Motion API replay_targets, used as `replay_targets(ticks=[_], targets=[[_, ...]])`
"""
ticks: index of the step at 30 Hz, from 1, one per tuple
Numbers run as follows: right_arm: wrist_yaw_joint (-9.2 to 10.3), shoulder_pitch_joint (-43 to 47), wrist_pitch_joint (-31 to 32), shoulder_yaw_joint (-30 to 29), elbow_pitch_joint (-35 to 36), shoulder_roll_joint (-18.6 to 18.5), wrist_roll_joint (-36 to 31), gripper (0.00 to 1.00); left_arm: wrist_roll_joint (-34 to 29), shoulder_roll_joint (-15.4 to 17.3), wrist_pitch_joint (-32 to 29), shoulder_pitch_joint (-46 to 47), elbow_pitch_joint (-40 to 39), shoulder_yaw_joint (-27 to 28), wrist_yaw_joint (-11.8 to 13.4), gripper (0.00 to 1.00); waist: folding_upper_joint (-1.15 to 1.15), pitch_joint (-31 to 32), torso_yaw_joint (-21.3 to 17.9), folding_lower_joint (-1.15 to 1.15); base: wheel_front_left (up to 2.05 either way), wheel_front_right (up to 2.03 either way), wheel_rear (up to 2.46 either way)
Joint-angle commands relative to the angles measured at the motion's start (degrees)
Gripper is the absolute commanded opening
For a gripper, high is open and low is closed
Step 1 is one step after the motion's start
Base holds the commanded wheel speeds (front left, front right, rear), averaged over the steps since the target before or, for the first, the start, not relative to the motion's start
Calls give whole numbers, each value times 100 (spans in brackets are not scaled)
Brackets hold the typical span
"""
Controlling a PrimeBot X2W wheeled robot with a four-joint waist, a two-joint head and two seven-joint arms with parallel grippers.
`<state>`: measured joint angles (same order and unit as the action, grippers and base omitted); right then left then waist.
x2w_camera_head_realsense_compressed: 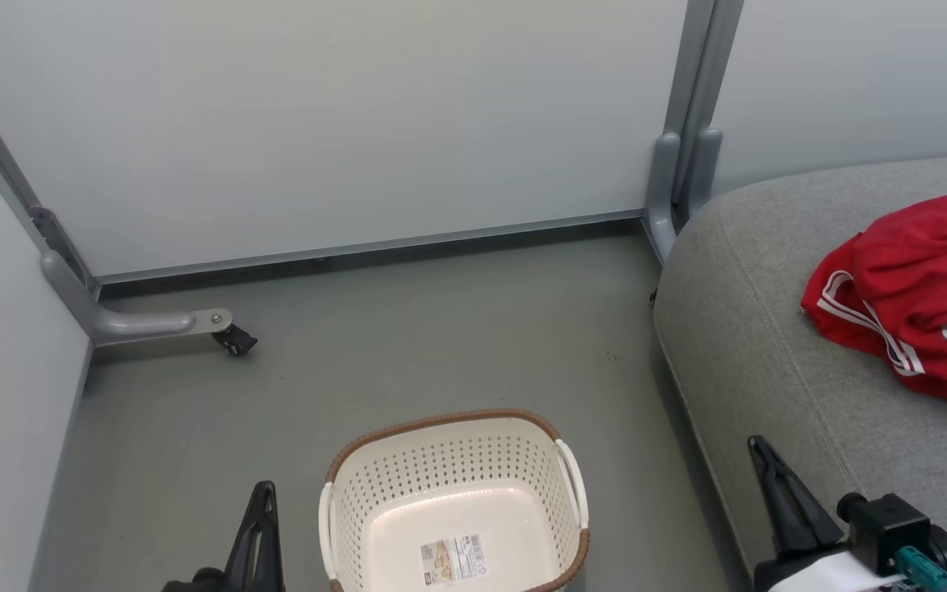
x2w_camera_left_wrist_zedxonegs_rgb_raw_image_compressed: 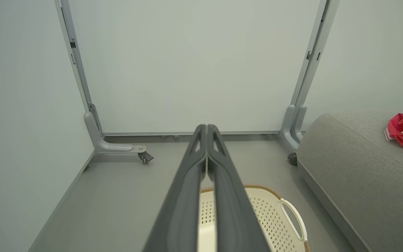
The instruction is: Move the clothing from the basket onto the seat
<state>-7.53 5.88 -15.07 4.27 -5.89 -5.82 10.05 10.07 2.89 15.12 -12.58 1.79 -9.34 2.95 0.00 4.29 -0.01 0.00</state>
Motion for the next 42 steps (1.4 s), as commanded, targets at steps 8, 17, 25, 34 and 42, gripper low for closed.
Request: replay_targets(ticks=[8, 17, 25, 34, 42], targets=[[1, -157, 211, -81, -39, -14, 1038, 0, 1070, 69, -182, 199, 38, 104, -101, 0, 0, -32, 0, 0, 0, 0, 0], [1, -299, 411, -156, -135, -14, 1963, 0, 2018, 124, -360, 429, 212, 202, -228, 0, 0, -62, 0, 0, 0, 0, 0], [2, -410, 580, -224, -210, -9, 2716, 0, 2793, 162, -511, 610, 345, 292, -329, 0, 0, -90, 0, 0, 0, 0, 0], [2, -525, 760, -300, -287, 1, 3490, 0, 3586, 198, -676, 793, 474, 390, -429, 0, 0, -122, 0, 0, 0, 0, 0], [2, -615, 909, -364, -350, 11, 4106, 0, 4216, 224, -811, 935, 562, 480, -510, 0, 0, -149, 1, 0, 0, 0, 0]])
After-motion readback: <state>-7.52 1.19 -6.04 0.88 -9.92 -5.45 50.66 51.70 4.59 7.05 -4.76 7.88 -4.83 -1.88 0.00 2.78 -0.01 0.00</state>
